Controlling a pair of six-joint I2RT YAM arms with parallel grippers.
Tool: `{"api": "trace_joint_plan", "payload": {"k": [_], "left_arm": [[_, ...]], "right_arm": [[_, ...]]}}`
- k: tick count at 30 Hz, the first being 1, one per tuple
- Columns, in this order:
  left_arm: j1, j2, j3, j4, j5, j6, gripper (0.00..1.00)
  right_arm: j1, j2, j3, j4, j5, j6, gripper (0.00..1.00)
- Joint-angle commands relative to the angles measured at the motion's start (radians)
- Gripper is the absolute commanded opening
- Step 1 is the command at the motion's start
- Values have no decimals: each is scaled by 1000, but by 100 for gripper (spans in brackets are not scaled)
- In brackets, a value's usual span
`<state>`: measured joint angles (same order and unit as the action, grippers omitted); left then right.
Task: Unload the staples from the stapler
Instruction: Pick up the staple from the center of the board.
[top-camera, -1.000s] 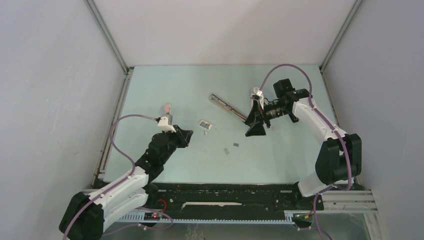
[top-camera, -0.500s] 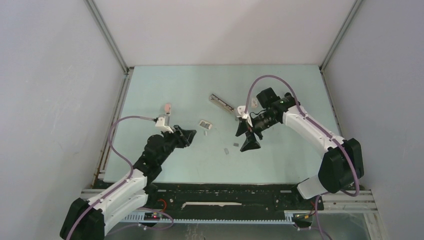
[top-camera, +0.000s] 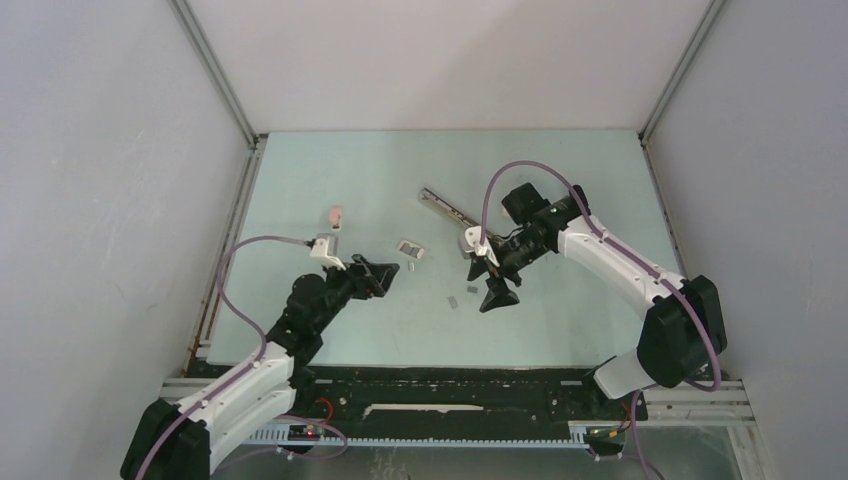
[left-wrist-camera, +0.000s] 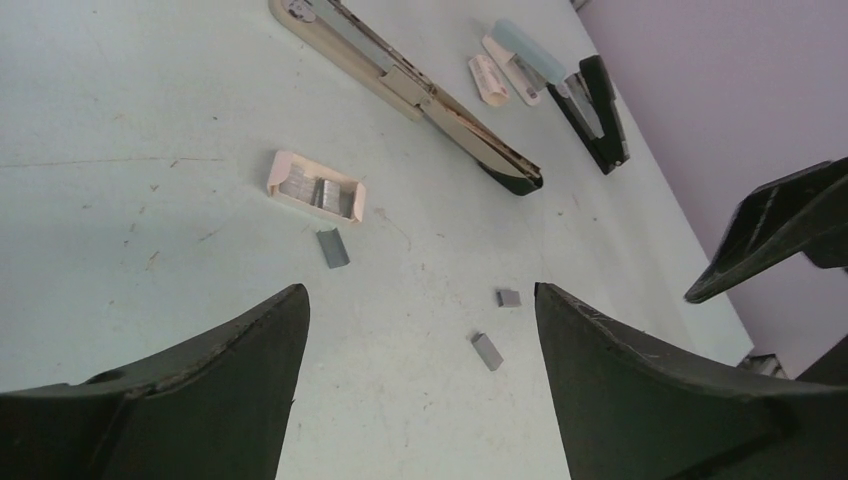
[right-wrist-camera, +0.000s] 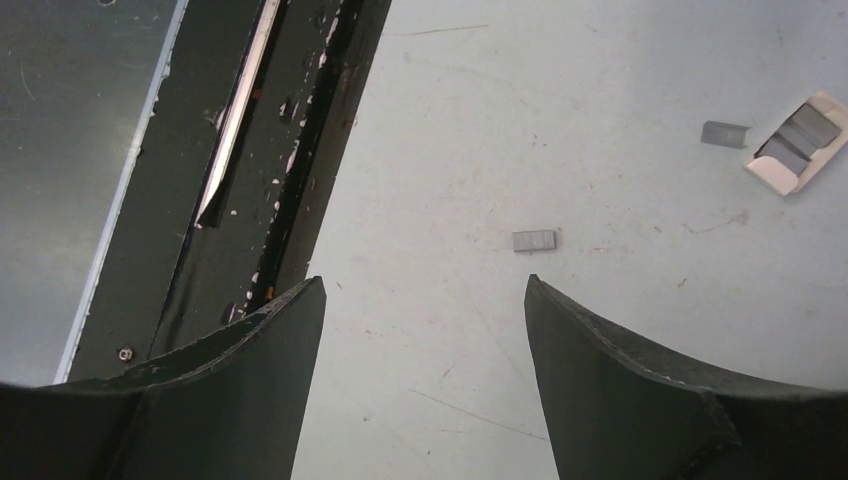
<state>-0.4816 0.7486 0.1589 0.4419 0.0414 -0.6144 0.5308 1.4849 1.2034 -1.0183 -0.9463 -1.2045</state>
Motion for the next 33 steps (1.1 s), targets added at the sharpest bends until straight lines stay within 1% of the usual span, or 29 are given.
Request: {"api": "trace_joint_plan", "payload": {"k": [1, 7, 12, 24, 28, 33], "left_arm": [[9, 15, -16, 78, 45, -21, 89], [11, 58, -16, 123, 81, -47, 93], [13, 72, -13, 133, 93, -51, 94], [19, 48, -21, 128, 101, -54, 94], [30, 5, -24, 100, 88, -50, 94], [40, -98, -27, 23, 62, -33, 95]], "right_arm": [[18, -26, -18, 7, 22, -35, 82], [22, -32, -28, 17, 30, -37, 82], [23, -35, -29, 17, 31, -38, 82], [24, -35, -36, 20, 41, -46, 82], [24, -38, -36, 13, 38, -56, 82], [25, -41, -36, 10, 37, -67, 82]]}}
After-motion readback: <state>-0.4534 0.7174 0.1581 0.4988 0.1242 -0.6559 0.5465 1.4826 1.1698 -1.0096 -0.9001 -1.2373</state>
